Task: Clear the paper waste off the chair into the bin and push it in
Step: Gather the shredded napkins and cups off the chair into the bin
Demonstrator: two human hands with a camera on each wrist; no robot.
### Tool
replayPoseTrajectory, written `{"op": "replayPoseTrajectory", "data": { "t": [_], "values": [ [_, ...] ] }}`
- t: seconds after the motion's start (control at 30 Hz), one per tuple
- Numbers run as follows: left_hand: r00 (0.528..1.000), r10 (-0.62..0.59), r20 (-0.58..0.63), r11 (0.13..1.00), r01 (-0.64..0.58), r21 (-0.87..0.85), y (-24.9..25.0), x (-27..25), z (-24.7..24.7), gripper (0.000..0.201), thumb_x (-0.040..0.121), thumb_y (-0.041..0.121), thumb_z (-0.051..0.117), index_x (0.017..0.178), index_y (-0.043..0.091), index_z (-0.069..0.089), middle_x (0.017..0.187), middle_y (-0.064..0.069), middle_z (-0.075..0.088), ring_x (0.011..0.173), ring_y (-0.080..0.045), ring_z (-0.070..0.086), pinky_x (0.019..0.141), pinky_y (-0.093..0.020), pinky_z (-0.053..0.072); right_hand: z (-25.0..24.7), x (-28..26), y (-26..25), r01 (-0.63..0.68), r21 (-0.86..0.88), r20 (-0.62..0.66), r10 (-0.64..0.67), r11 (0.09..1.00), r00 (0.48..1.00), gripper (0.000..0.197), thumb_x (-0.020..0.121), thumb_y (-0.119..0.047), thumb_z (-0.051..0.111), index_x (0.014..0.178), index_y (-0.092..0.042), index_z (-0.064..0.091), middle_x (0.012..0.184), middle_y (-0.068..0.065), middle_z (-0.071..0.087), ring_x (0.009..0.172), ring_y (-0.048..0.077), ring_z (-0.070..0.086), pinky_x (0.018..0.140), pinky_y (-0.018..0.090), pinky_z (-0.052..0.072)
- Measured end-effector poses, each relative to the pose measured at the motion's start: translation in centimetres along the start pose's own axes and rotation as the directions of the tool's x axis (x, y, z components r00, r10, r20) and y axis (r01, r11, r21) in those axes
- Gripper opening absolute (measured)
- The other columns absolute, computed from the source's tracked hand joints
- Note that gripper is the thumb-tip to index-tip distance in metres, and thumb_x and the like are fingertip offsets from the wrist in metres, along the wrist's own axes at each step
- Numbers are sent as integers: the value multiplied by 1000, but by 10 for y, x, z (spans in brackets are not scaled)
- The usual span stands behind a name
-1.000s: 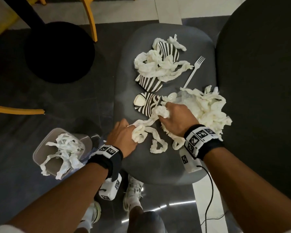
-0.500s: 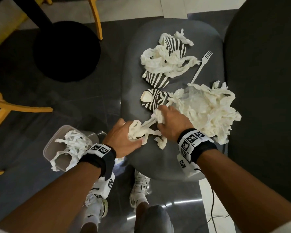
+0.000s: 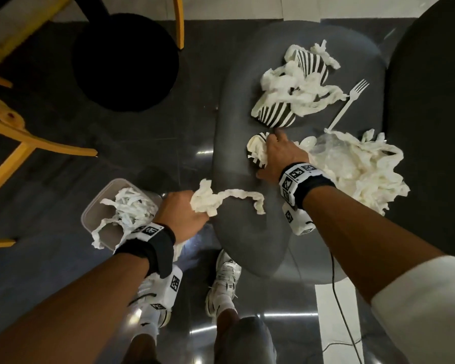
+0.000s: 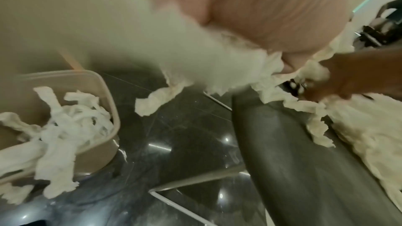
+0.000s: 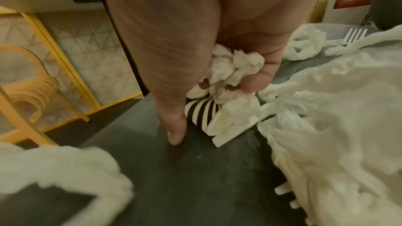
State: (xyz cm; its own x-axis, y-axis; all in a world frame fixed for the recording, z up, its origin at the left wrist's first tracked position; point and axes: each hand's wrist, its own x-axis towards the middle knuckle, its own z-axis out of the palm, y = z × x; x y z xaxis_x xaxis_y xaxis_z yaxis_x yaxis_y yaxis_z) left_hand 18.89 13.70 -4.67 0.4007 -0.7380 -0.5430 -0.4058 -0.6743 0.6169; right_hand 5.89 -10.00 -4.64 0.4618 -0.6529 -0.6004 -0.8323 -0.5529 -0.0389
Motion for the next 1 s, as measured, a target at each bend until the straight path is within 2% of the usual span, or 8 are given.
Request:
{"op": "replayPoseTrajectory", "data": {
  "t": [0.23,0.43,0.53,0.6,0.67,0.8,0.93,1.0],
  "values": [
    [983,-165,-82,985,160,-65,-45,-3,-48,24,68,38,57,64,16,66,63,2,69,64,-18,66,60,-29,47,-17,-1,-20,-55,-103,-4,55,993,998,79,67,-50,77,130,-16,43,131,9,42,108,36,62,74,39,46],
    [961,-248,-124,950,216,-225,-65,-13,-59,22,82,25,65,63,14,64,62,0,67,65,-18,65,57,-27,40,-25,-42,-99,43,-21,4,-43,999,999,80,70,-56,72,132,-14,43,128,11,48,114,34,57,88,39,47],
    [947,-304,-109,909,254,-332,-87,-18,-64,12,74,21,67,63,17,64,64,3,69,68,-16,66,59,-28,44,-10,-53,-148,101,121,66,-110,987,992,79,69,-56,71,131,-15,45,128,11,52,114,32,58,90,36,47],
    [937,-340,-85,865,277,-418,-112,-23,-68,4,70,23,69,74,22,69,77,6,74,79,-16,69,70,-31,52,10,-52,-183,119,251,134,-156,961,979,79,69,-55,73,133,-17,46,128,7,54,115,27,58,85,29,44],
    [920,-387,-63,803,303,-514,-137,-31,-77,17,71,22,72,87,25,70,89,8,75,87,-13,69,81,-32,55,39,-46,-219,102,369,205,-188,924,960,77,64,-58,74,127,-18,52,119,0,62,108,20,63,83,27,48],
    [904,-426,-29,718,318,-619,-198,-40,-90,31,87,8,69,114,23,64,100,9,72,92,-6,67,72,-16,47,107,-19,-285,-31,574,332,-198,818,922,72,48,-66,77,106,-26,61,96,-5,73,91,18,72,79,38,60],
    [858,-514,-24,633,360,-685,-267,-34,-85,39,83,17,73,121,20,64,110,3,76,103,-17,71,89,-32,55,146,-8,-335,-207,735,375,-133,645,917,82,59,-55,80,121,-16,46,109,-1,67,100,21,68,88,38,56],
    [826,-564,7,577,399,-713,-295,-23,-74,55,75,37,82,124,22,62,114,2,74,102,-17,72,91,-37,57,170,1,-350,-299,757,419,-80,581,905,81,63,-50,79,125,-14,42,111,2,64,100,23,66,92,40,55]
  ]
}}
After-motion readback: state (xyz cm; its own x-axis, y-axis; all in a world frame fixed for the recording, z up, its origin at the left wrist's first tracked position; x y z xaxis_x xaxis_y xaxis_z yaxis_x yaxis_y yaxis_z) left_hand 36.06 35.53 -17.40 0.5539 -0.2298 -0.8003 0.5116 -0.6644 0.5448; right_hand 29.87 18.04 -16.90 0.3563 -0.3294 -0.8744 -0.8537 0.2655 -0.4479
